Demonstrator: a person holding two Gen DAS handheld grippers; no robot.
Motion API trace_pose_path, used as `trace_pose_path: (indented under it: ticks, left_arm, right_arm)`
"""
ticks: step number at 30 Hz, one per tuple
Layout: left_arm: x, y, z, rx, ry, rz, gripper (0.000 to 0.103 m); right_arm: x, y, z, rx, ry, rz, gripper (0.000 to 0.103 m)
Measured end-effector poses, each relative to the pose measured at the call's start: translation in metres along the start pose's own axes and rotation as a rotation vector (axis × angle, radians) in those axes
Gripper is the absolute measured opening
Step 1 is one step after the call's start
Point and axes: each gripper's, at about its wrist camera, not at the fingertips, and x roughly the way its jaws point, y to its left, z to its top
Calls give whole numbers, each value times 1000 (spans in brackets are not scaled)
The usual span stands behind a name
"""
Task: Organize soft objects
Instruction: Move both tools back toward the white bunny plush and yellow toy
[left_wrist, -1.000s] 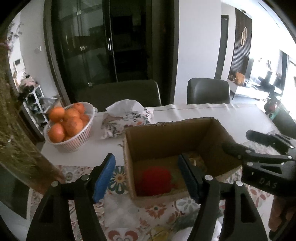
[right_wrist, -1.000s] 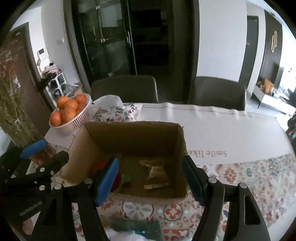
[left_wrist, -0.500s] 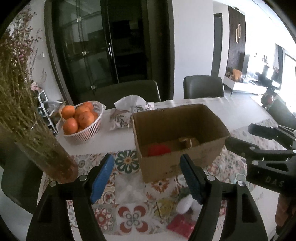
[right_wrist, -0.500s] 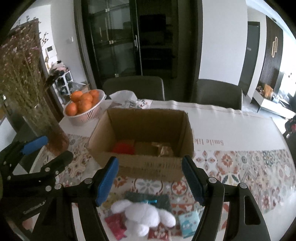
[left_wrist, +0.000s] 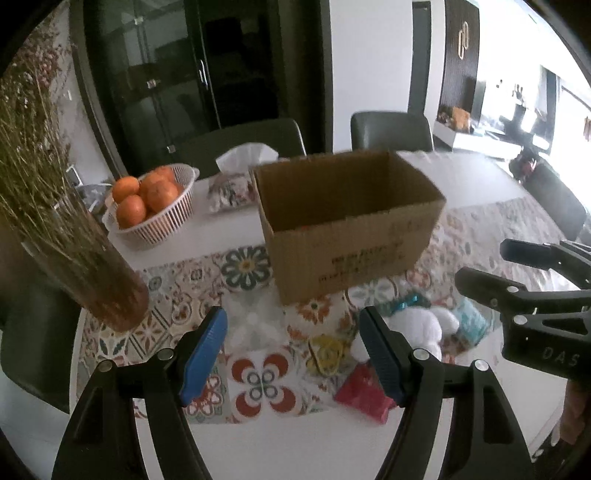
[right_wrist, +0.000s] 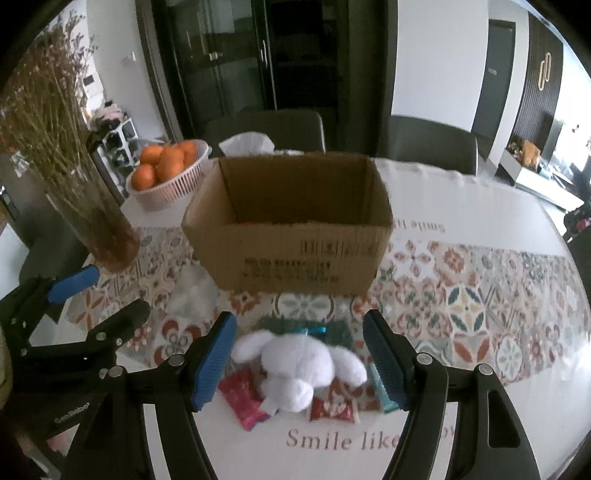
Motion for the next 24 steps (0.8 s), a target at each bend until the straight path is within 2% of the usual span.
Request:
trace_pose_path:
  ticks: [11, 24]
  left_arm:
    - [18, -3, -27, 59, 123, -45, 73]
    - [61, -6, -33, 150, 265, -109, 73]
  right_arm:
    - [18, 2, -29, 57, 118, 7, 72]
    - [54, -4, -49, 158, 257, 10, 72]
